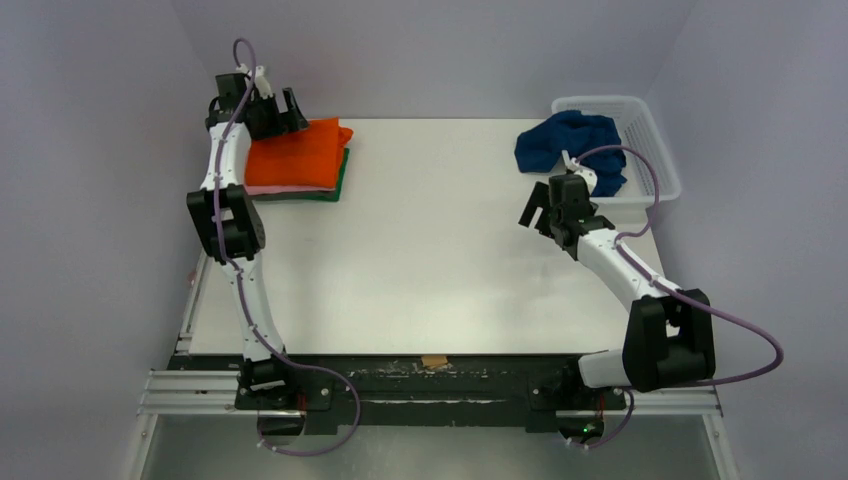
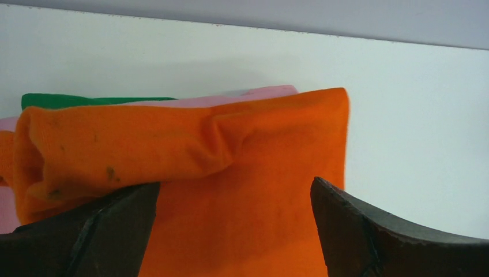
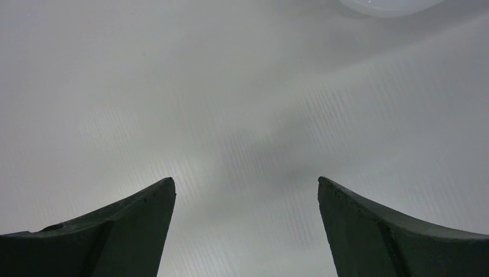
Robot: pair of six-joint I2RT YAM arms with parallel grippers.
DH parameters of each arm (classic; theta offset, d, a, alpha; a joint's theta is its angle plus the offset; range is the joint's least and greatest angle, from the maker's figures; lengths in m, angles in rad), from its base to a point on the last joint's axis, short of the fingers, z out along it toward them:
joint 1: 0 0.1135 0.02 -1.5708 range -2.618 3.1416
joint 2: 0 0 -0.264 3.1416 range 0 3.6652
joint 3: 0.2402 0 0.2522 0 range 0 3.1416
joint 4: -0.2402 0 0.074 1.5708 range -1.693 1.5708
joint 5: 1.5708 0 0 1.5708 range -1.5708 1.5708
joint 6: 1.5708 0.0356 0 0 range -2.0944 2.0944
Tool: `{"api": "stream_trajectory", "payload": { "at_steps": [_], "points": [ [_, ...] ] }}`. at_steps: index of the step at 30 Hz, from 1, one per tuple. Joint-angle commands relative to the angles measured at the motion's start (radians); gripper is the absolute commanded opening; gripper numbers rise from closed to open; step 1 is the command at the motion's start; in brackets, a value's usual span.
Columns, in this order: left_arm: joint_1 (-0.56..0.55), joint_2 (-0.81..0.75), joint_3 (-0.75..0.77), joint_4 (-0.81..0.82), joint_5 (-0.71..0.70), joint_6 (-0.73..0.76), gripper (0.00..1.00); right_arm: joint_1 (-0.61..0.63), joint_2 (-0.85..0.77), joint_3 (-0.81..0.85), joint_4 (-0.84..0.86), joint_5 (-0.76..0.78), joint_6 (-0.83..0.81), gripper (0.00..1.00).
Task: Fold and stack the t-shirts
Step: Put the neatly folded tshirt into the corner of the board with the left arm, then reset both arms
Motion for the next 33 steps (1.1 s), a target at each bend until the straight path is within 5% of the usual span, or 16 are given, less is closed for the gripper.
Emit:
{"api": "stream_trajectory", "payload": {
  "at_steps": [1, 9, 18, 33],
  "points": [
    [0.031, 0.082, 0.065, 0.146, 0.007, -0.045, 1.00, 0.001, 0.008, 0.048, 0.003, 0.058, -0.003, 0.91],
    [0.044, 0.176, 0.120, 0.249, -0.144, -0.175, 1.00, 0.001, 0.055, 0.066, 0.000, 0.055, -0.002, 0.91],
    [0.048, 0.133, 0.123, 0.269, -0.021, -0.257, 1.00, 0.002, 0.040, 0.064, 0.002, 0.030, -0.005, 0.91],
    [-0.020, -0.462, -0.332, 0.224, -0.022, -0.287, 1.00, 0.001, -0.168, -0.020, 0.006, -0.045, 0.000, 0.92]
  ]
}}
